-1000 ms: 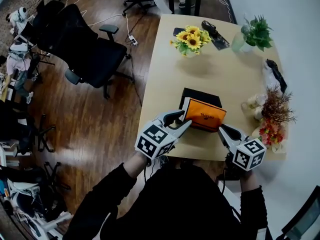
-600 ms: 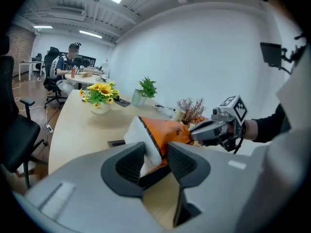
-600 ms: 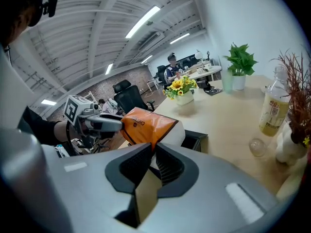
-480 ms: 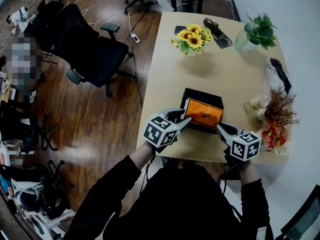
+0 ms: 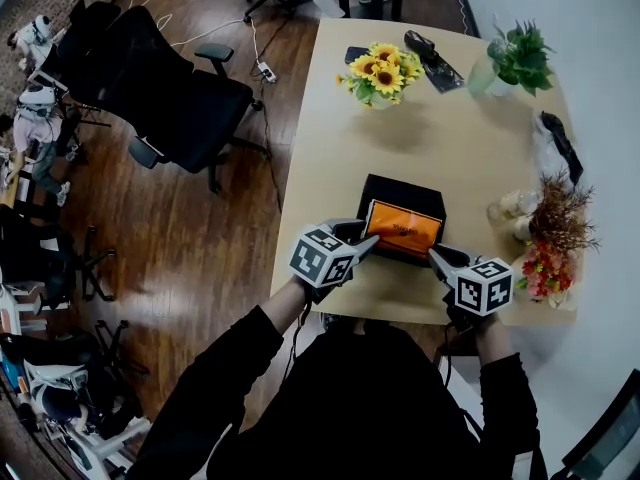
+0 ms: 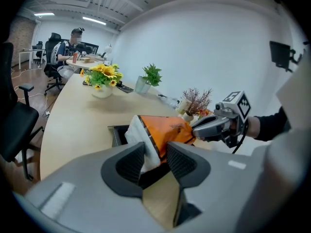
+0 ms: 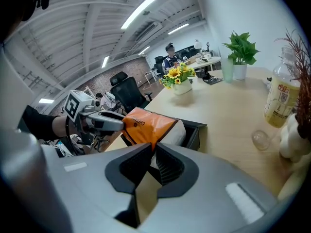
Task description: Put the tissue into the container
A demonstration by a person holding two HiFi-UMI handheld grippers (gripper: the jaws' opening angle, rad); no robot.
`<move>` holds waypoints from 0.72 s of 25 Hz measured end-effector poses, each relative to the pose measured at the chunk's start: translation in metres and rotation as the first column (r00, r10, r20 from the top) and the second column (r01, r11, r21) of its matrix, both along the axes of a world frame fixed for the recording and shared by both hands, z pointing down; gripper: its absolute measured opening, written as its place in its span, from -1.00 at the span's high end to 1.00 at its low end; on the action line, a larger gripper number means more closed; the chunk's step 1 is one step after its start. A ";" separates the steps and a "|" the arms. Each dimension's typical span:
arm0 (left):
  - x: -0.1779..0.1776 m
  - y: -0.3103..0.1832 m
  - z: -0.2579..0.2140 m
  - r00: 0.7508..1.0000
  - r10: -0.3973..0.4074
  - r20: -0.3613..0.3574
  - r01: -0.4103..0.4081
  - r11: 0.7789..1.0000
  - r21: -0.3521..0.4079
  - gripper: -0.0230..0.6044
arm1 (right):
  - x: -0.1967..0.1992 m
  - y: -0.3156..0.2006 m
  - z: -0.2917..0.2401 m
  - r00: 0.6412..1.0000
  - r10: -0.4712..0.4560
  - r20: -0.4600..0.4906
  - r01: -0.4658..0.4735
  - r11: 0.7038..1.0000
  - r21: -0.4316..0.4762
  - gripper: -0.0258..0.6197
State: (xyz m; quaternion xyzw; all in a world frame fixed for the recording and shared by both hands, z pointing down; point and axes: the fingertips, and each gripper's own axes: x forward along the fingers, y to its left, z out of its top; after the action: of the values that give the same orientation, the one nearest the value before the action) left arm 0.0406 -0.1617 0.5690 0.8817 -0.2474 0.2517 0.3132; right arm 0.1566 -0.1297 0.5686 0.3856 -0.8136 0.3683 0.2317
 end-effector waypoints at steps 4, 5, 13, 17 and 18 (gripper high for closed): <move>-0.001 0.001 0.007 1.000 0.011 0.026 -0.010 1.000 -0.018 0.53 | -0.001 0.001 0.003 1.000 -0.006 -0.013 0.006 1.000 -0.010 0.82; -0.002 0.001 0.008 0.999 0.013 0.036 -0.013 1.000 -0.020 0.53 | -0.002 0.001 0.004 1.000 -0.008 -0.016 0.008 1.000 -0.013 0.82; 0.000 0.001 0.020 0.992 0.045 0.121 -0.040 0.998 -0.040 0.53 | -0.001 0.000 0.020 0.998 -0.026 -0.059 0.024 0.999 -0.042 0.82; 0.003 0.000 0.024 0.982 0.082 0.170 -0.073 0.996 -0.054 0.53 | 0.001 0.000 0.023 0.997 -0.035 -0.072 0.031 0.998 -0.055 0.82; 0.004 0.000 0.025 0.980 0.089 0.179 -0.080 0.995 -0.058 0.53 | 0.002 0.001 0.024 0.996 -0.036 -0.076 0.032 0.998 -0.058 0.82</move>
State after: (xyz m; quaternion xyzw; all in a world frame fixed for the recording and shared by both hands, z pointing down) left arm 0.0444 -0.1618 0.5942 0.8566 -0.2310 0.3501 0.3005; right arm 0.1585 -0.1291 0.5928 0.3788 -0.7998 0.3721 0.2801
